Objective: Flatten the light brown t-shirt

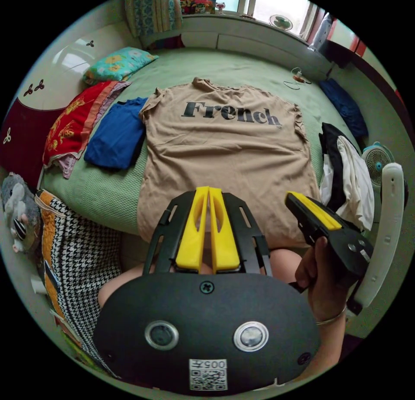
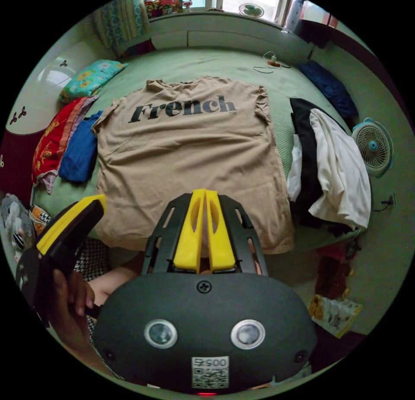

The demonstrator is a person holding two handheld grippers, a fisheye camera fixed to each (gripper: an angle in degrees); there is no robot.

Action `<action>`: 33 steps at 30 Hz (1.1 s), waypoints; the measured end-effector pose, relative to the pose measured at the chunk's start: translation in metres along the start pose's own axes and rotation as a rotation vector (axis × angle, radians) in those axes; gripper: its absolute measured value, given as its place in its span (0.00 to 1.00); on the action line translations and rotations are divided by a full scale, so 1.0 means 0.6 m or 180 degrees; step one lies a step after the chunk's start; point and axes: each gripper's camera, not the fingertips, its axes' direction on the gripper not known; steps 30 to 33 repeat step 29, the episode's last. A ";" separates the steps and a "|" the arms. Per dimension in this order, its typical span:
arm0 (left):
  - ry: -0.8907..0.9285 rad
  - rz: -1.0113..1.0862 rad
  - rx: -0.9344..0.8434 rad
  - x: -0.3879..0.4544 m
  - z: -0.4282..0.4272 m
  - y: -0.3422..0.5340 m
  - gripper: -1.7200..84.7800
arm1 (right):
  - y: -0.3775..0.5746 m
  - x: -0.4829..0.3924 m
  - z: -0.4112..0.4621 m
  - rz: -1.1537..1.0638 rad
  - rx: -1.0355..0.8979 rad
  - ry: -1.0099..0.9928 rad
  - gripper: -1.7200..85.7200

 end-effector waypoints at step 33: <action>0.0576 0.0384 0.0087 -0.159 0.226 -0.232 0.02 | -0.283 0.178 0.126 -0.0236 0.0611 -0.0166 0.04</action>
